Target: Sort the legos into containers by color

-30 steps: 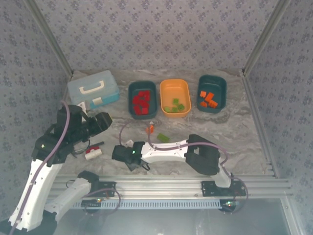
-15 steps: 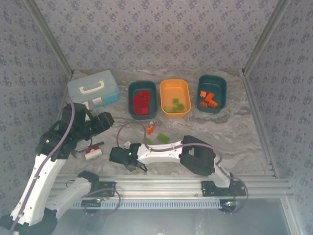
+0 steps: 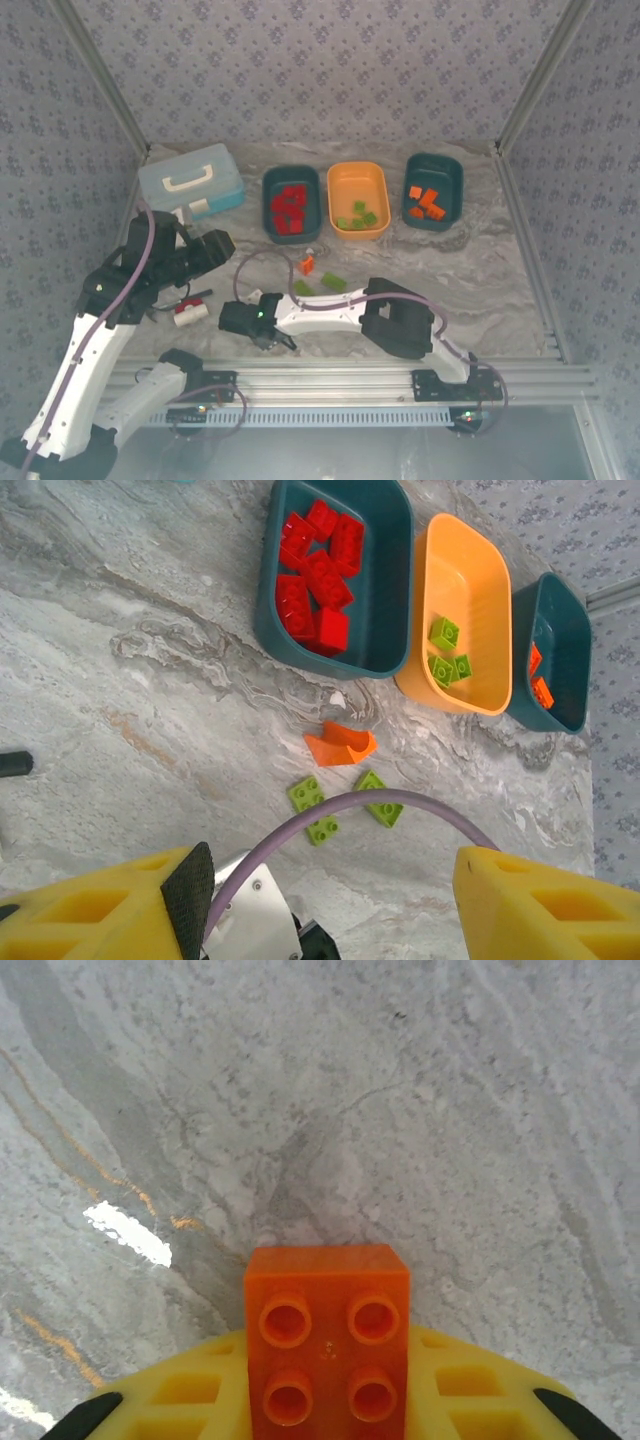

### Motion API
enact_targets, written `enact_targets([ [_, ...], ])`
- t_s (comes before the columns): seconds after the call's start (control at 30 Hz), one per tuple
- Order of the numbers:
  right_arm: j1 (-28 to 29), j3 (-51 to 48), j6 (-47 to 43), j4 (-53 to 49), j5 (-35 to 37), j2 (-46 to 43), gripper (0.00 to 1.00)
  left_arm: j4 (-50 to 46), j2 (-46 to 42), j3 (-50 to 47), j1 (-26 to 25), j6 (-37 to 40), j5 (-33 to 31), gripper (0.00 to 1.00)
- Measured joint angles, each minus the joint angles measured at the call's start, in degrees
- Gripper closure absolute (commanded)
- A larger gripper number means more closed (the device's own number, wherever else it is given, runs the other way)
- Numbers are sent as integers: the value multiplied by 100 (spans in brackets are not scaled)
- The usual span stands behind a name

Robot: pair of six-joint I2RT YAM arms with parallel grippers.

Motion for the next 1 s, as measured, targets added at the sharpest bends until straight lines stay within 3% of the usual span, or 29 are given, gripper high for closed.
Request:
enact_targets([
  [0.17, -223, -636, -26, -129, 299, -970, 72, 151, 17, -120, -240, -55, 138, 33],
  [0.27, -861, -1025, -96, -195, 398, -2214, 72, 372, 136, -341, -765, -186, 114, 33],
  [0.4, -2844, -1388, -407, 9, 376, -3807, 71, 796, 529, -640, -1692, -409, -61, 34],
  [0.5, -4575, -1554, -656, 264, 216, -4232, 71, 1261, 992, -839, -2107, -564, -149, 34],
  [0.6, -5921, -1506, -802, 507, -136, -3912, 71, 1652, 1425, -990, -2371, -688, -221, 34],
  [0.67, -6485, -1270, -844, 601, -323, -3392, 71, 1851, 1633, -1008, -2514, -754, -260, 34],
  [0.83, -7241, -188, -802, 868, -737, -1703, 70, 2223, 1996, -1008, -2763, -802, -343, 34],
  [1.0, -7696, 643, -518, 1121, -1104, -592, 69, 2468, 2076, -1095, -2817, -905, -363, 34],
])
